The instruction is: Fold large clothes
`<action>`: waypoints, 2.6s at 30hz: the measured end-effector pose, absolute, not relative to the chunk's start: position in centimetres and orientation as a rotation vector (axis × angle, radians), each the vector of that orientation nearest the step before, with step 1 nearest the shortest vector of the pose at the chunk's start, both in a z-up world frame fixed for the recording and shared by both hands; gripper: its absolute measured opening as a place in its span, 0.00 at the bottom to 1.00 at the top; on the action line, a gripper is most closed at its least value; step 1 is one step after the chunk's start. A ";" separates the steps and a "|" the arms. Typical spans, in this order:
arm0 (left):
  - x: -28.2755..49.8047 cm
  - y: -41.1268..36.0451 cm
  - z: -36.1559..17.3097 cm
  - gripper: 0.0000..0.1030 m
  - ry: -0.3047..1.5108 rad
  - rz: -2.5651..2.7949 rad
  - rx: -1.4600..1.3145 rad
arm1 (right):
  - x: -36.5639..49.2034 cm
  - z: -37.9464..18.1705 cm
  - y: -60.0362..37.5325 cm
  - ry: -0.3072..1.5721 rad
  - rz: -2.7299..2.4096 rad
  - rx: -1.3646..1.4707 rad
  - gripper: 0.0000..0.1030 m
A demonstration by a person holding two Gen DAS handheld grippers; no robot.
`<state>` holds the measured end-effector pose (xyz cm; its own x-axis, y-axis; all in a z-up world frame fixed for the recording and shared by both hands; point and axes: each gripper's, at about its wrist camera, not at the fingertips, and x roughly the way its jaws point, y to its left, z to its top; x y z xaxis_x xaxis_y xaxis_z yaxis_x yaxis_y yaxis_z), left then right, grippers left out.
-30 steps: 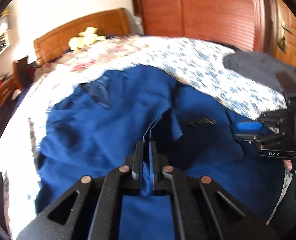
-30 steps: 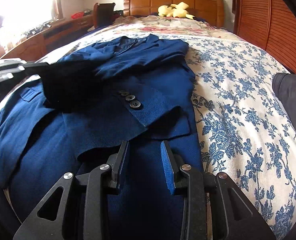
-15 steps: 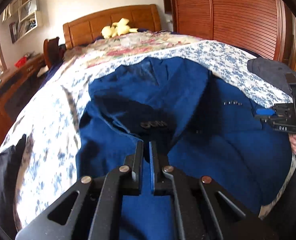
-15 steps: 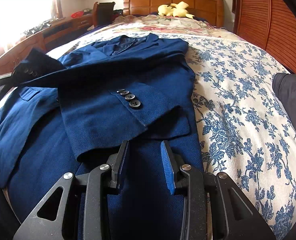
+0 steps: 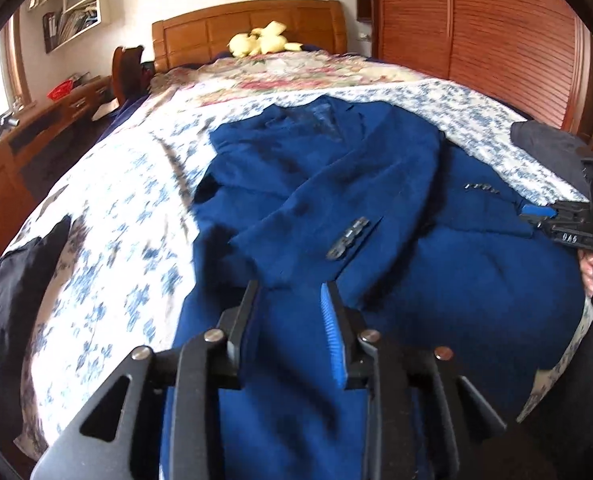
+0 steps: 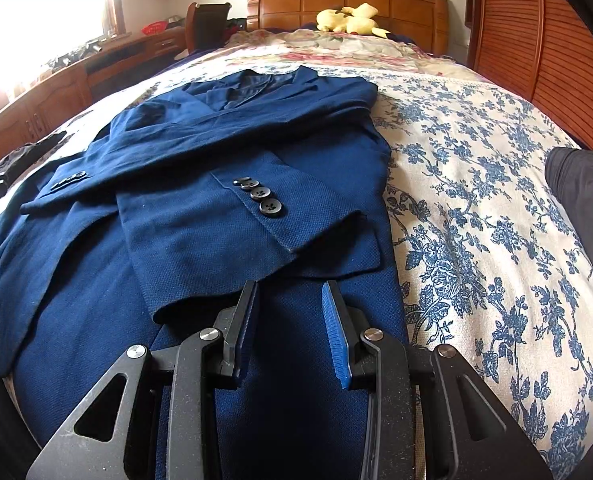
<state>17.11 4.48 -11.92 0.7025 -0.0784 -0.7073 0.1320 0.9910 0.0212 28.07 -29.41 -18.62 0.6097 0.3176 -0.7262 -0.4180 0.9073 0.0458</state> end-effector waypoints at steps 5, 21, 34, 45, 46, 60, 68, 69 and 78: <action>15.8 7.1 -13.2 0.27 0.828 -0.074 0.047 | 28.1 -18.6 -29.4 0.810 0.426 -0.133 0.31; 15.8 11.4 -16.4 0.43 0.953 -0.027 0.034 | 28.0 -18.7 -29.3 0.812 0.426 -0.135 0.31; 16.2 11.8 -17.0 0.51 0.941 -0.014 0.036 | 27.9 -17.7 -29.5 0.898 0.432 -0.185 0.39; 15.9 11.5 -17.0 0.51 0.922 -0.009 0.050 | 24.4 -16.3 -35.0 0.927 0.323 -0.188 0.47; 15.9 11.6 -17.0 0.51 0.921 -0.010 0.046 | 24.3 -16.5 -35.5 0.941 0.324 -0.175 0.48; 15.5 11.7 -17.0 0.51 0.910 -0.021 0.040 | 23.9 -16.9 -33.9 0.979 0.458 -0.119 0.31; 14.6 12.0 -16.5 0.51 0.911 -0.047 0.033 | 24.2 -17.1 -33.7 0.993 0.469 -0.098 0.31; 14.5 12.0 -16.5 0.51 0.911 -0.049 0.030 | 24.2 -17.1 -33.6 0.994 0.470 -0.100 0.31; 11.8 11.3 -16.3 0.51 0.865 -0.072 0.023 | 24.3 -17.5 -33.6 1.006 0.482 -0.110 0.29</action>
<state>11.78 11.31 -16.28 0.6461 -0.0542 -0.7613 0.0728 0.9973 -0.0092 24.26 -33.63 -17.45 0.4401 0.3371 -0.8323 -0.4368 0.8902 0.1296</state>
